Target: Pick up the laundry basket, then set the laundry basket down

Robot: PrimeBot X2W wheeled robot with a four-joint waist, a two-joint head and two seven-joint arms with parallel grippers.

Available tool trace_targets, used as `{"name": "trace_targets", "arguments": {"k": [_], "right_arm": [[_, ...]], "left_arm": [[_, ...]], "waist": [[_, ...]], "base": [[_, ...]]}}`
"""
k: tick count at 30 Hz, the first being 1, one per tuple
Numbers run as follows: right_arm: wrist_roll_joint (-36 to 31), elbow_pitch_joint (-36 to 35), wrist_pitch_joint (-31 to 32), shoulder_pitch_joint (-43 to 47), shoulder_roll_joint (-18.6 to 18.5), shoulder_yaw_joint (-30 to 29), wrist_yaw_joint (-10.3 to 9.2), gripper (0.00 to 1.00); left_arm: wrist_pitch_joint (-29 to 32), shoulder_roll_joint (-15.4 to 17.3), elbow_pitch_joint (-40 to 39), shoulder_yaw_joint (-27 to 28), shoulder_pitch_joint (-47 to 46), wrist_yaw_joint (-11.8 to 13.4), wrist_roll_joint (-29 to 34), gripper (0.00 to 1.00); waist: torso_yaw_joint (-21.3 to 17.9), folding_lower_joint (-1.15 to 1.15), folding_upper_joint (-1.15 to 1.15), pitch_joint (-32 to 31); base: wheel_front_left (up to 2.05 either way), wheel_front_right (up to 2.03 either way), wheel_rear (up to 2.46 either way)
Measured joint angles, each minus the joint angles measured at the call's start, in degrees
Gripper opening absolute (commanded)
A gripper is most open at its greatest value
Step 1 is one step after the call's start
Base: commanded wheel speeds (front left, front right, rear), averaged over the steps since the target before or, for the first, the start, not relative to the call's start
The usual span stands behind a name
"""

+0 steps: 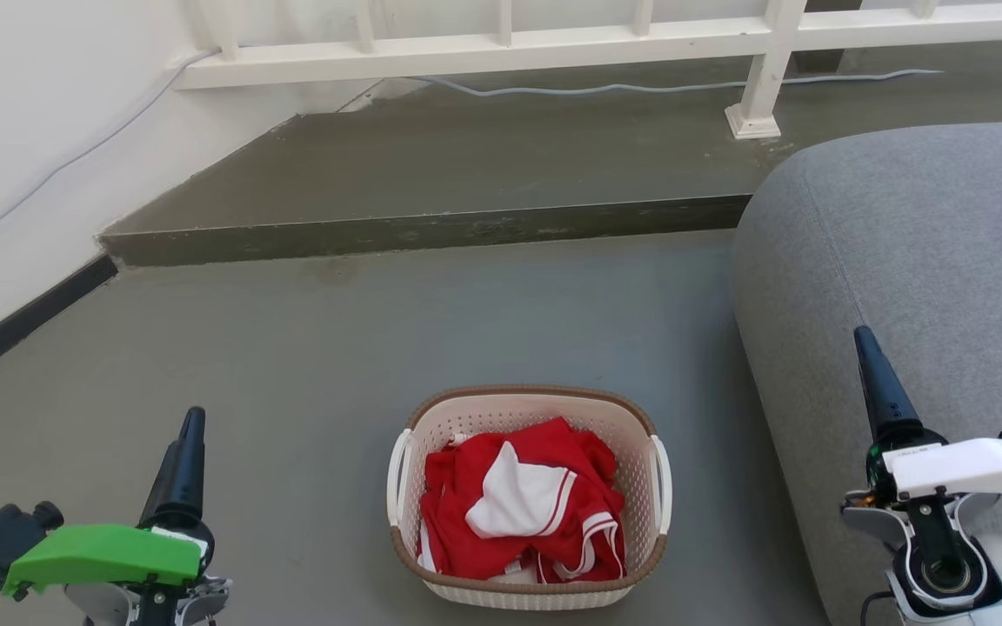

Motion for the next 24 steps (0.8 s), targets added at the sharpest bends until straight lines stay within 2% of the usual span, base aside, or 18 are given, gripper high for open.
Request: {"name": "trace_targets", "arguments": {"k": [14, 24], "right_arm": [[-18.44, -1.38, -2.08, -1.27, -0.89, 2.70, -0.53, 1.00], [-31.38, -1.09, -3.37, -1.37, -2.04, 5.69, -3.59, 1.00]], "left_arm": [[-2.40, 1.54, -1.48, -1.26, -1.22, 0.00, 17.29, 1.00], [-4.44, 1.85, -2.13, -3.09, -1.25, 0.81, 28.66, 1.00]], "waist": [[-0.23, 0.00, 0.00, 0.12], [-0.22, 0.00, 0.00, 0.22]], "base": [[0.00, 0.00, 0.00], [0.00, 0.00, 0.00]]}}
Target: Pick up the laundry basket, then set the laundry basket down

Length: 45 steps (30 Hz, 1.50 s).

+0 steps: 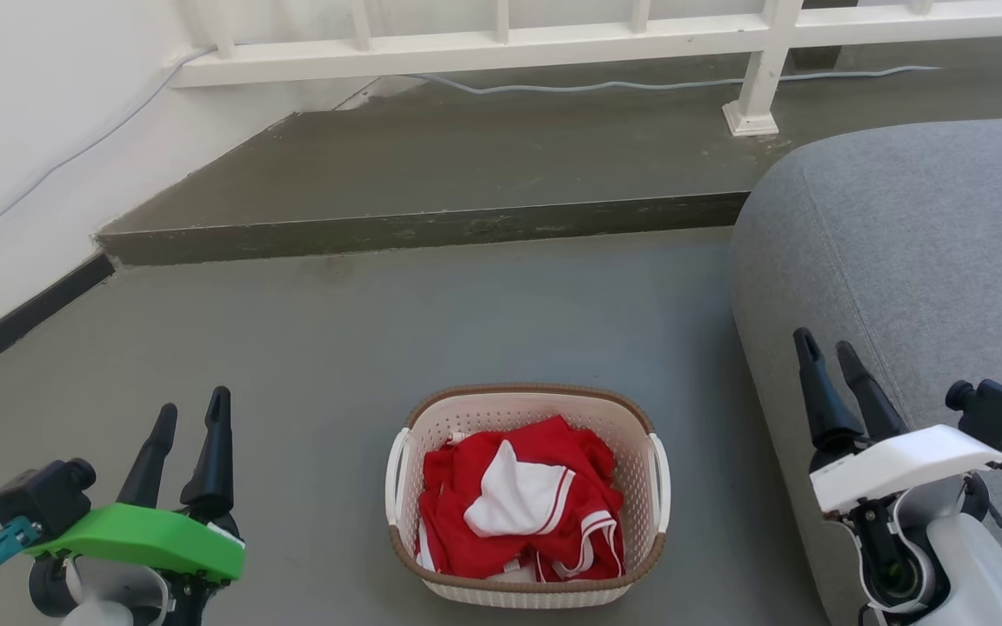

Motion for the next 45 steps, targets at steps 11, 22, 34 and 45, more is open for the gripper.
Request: {"name": "trace_targets", "arguments": {"k": [11, 22, 34, 45], "right_arm": [[-10.43, 0.07, -1.81, -0.57, 0.56, 1.81, -2.54, 1.00], [-19.38, 0.10, -3.35, -1.38, 1.34, 3.01, -3.55, 1.00], [-29.94, 0.07, -5.38, -2.54, 1.74, 4.80, -3.97, 1.00], [-30.74, 0.30, -5.38, -2.56, 1.93, 4.36, -3.90, 1.00]], "left_arm": [[-1.99, -0.42, -1.19, -0.45, -0.09, 0.57, 8.87, 1.00], [-4.26, -0.77, -1.71, -0.75, -0.24, 0.56, 17.73, 1.00], [-6.64, -1.60, -3.12, -1.31, -1.28, 0.29, 27.84, 1.00], [-6.70, -2.13, -2.97, -0.56, -1.29, -0.24, 28.75, 1.00]], "waist": [[0.09, 0.00, 0.00, 0.08], [0.07, 0.00, 0.00, 0.12], [-0.15, 0.00, 0.00, 0.09], [-0.28, 0.00, 0.00, -0.12]], "base": [[0.00, 0.00, 0.00], [0.00, 0.00, 0.00], [0.00, 0.00, 0.00], [0.00, 0.00, 0.00]]}}
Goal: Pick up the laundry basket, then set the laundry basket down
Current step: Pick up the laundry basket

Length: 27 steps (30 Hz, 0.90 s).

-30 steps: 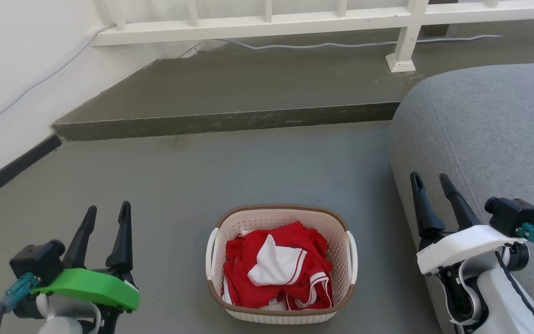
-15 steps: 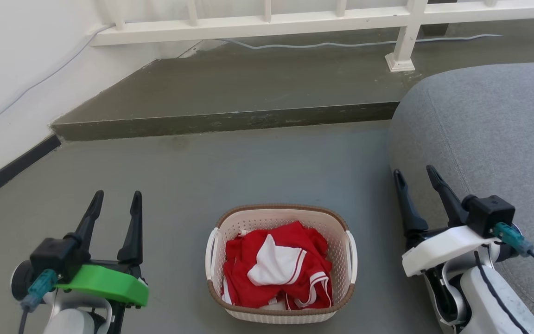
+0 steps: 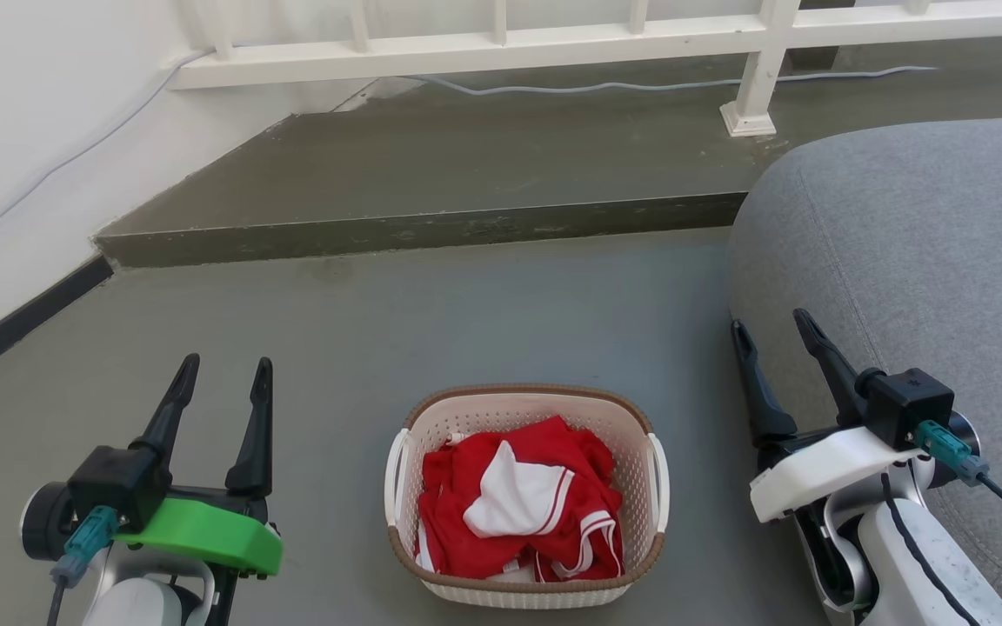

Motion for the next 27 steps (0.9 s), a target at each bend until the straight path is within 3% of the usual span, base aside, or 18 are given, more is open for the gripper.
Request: {"name": "trace_targets", "arguments": {"k": [19, 27], "right_arm": [[-0.91, 0.36, 0.00, -0.16, 1.29, -0.41, 0.43, 1.00], [-1.54, 0.37, 0.00, -1.15, 1.66, -0.98, -0.65, 1.00]], "left_arm": [[0.01, -0.32, -0.24, 1.78, 0.01, -0.62, 0.01, 1.00], [0.00, -0.19, -0.58, 2.22, -0.10, -0.65, -0.09, 1.00]], "waist": [[-0.72, 0.00, 0.00, 2.51], [-1.60, 0.00, 0.00, 5.63]], "base": [[0.00, 0.00, 0.00], [0.00, 0.00, 0.00]]}}
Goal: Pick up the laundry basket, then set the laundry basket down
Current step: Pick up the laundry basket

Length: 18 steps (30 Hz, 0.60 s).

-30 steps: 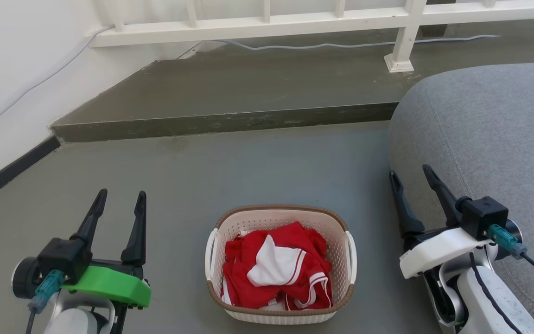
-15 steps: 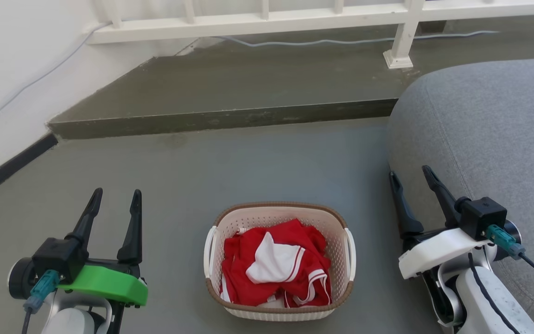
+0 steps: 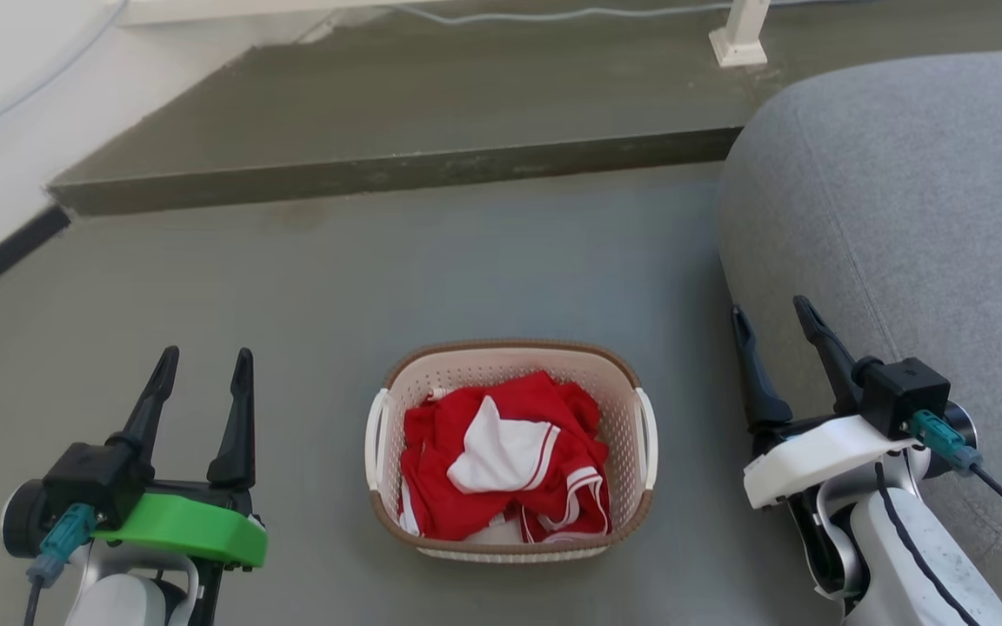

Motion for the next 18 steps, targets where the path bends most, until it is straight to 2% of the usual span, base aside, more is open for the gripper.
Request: {"name": "trace_targets", "arguments": {"k": [6, 18], "right_arm": [[-0.45, -0.01, 0.00, -1.19, 0.24, -0.64, -1.36, 1.00], [-1.45, 1.31, -0.01, -5.16, 1.45, -0.69, -2.49, 1.00]], "left_arm": [[0.00, 0.57, 0.09, -0.33, -2.16, -0.01, -1.08, 1.00], [0.00, 4.14, 1.74, -5.05, -7.83, -0.07, -4.46, 1.00]], "waist": [[-0.64, 0.00, 0.00, 3.77], [-1.43, 0.00, 0.00, 12.12]], "base": [[0.00, 0.00, 0.00], [0.00, 0.00, 0.00]]}}
